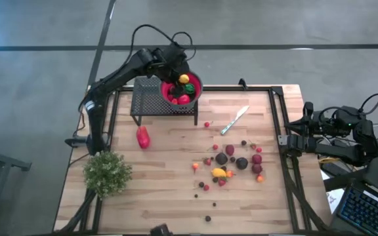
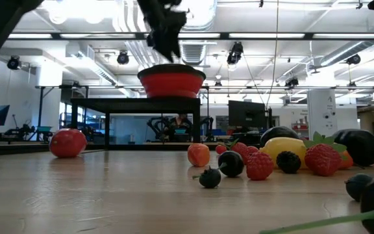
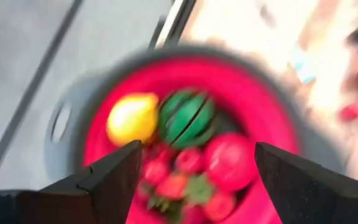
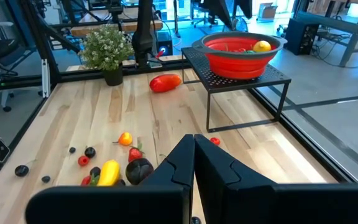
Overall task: Pick & Place Fruit
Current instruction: Put the black cherry into the red gray strainer bowl on the shelf
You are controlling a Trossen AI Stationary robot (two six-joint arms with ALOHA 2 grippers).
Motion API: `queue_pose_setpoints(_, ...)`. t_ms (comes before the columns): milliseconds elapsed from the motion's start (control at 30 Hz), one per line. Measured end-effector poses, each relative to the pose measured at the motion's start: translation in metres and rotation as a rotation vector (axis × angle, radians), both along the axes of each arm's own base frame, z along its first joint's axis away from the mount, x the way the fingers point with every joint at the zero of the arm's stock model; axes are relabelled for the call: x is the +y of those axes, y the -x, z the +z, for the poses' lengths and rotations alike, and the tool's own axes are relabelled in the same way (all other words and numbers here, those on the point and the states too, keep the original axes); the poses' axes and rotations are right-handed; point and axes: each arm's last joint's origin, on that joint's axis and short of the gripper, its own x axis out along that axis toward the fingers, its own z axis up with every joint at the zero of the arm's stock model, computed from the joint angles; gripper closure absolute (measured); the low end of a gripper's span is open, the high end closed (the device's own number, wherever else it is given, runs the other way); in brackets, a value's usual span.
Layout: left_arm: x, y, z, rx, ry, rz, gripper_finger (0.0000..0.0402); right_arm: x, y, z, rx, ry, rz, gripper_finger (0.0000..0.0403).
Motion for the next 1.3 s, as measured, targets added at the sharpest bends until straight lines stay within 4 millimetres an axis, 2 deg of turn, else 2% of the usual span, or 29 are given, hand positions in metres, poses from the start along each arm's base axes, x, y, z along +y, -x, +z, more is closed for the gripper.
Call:
queue_pose_setpoints(267, -0.06, -0.004, 0.026, -0.266, -0.101, -0.153, 0.0085, 0.0, 0.0, 0.0, 0.0, 0.0, 0.0, 0.0394)
queue_pose_setpoints(467, -0.098, 0.017, 0.021, -0.379, -0.145, -0.253, 0.0085, 0.0, 0.0, 0.0, 0.0, 0.0, 0.0, 0.0394)
queue_pose_setpoints(600, -0.114, 0.043, 0.005, -0.468, -0.163, -0.305, 0.0085, 0.0, 0.0, 0.0, 0.0, 0.0, 0.0, 0.0394)
queue_pose_setpoints(967, -0.135, 0.129, -0.046, -0.676, -0.22, -0.334, 0.0085, 0.0, 0.0, 0.0, 0.0, 0.001, 0.001, 0.0394)
queue_pose_setpoints(1300, -0.145, 0.173, -0.089, -0.762, -0.266, -0.338, 0.0085, 0.0, 0.0, 0.0, 0.0, 0.002, 0.0, 0.0394)
